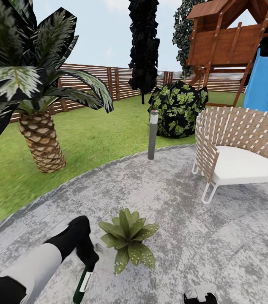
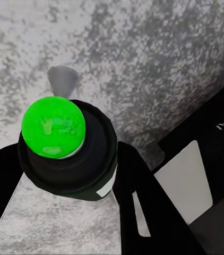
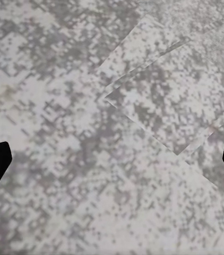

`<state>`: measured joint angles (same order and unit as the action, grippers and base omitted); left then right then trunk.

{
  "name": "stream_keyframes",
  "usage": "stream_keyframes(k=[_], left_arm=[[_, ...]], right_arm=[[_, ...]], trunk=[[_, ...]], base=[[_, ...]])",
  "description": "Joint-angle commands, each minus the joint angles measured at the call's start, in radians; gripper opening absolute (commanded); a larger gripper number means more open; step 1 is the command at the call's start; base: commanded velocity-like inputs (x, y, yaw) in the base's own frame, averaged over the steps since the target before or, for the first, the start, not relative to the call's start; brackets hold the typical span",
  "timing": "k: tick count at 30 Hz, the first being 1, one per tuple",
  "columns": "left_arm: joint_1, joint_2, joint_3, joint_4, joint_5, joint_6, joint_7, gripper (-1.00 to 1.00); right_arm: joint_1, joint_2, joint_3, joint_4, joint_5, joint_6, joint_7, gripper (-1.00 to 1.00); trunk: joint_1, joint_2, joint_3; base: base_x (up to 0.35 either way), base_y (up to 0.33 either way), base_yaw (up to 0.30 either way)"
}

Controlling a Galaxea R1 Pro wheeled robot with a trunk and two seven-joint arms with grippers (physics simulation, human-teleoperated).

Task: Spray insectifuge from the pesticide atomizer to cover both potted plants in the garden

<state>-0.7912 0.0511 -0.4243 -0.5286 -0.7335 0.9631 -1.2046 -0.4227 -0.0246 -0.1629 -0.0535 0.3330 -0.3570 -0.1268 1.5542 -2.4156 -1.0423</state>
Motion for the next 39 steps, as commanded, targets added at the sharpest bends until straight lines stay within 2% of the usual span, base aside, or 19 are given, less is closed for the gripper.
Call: stream_keyframes(k=[1, 9, 13, 15, 24, 32, 34, 37, 39], left_arm=[[0.000, -0.001, -0.002, -0.002, -0.008, 0.005, -0.004, -1.00], [0.027, 0.007, 0.020, -0.001, -0.006, 0.003, 0.042, -1.00], [0.027, 0.008, 0.094, -0.002, -0.007, 0.003, 0.052, -1.00], [0.027, 0.009, 0.110, -0.002, -0.007, 0.000, 0.056, -1.00], [0.027, 0.007, 0.104, -0.010, -0.018, -0.003, 0.062, -1.00], [0.026, 0.006, 0.099, -0.005, -0.023, -0.003, 0.062, -1.00], [0.019, 0.006, 0.100, -0.007, -0.049, -0.002, 0.061, -1.00], [0.013, 0.000, 0.102, -0.008, -0.130, 0.001, 0.056, -1.00], [0.013, -0.004, 0.102, -0.008, -0.163, 0.002, 0.054, -1.00]], right_arm=[[-0.001, 0.000, -0.007, 0.001, 0.011, -0.003, -0.004, 1.00], [-0.001, 0.000, -0.007, 0.002, 0.011, -0.003, -0.004, 1.00], [-0.001, 0.000, -0.007, 0.002, 0.011, -0.003, -0.004, 1.00], [-0.001, 0.000, -0.007, 0.003, 0.011, -0.003, -0.004, 1.00], [-0.001, 0.000, -0.007, 0.003, 0.011, -0.003, -0.004, 1.00], [-0.001, 0.000, -0.007, 0.003, 0.011, -0.003, -0.004, 1.00], [-0.001, 0.000, -0.007, 0.003, 0.011, -0.003, -0.004, 1.00], [-0.001, -0.001, -0.007, 0.003, 0.011, -0.003, -0.004, 1.00], [-0.001, -0.003, -0.007, 0.003, 0.011, -0.003, -0.004, 1.00]], trunk=[[0.000, 0.000, -0.001], [0.000, 0.000, -0.001], [0.000, 0.000, -0.001], [0.000, 0.000, -0.001], [0.000, 0.000, -0.001], [0.000, 0.000, -0.001], [0.000, 0.000, -0.001], [0.000, 0.000, -0.001], [0.000, 0.000, -0.001]], base=[[0.000, 0.000, 0.000], [0.000, 0.000, -0.001], [-0.068, 0.199, -0.204], [0.039, 0.291, -0.275], [0.079, 0.302, -0.283], [-0.149, 0.284, -0.223], [-0.159, 0.277, -0.107], [-0.010, 0.288, -0.024], [0.160, 0.259, -0.006]])
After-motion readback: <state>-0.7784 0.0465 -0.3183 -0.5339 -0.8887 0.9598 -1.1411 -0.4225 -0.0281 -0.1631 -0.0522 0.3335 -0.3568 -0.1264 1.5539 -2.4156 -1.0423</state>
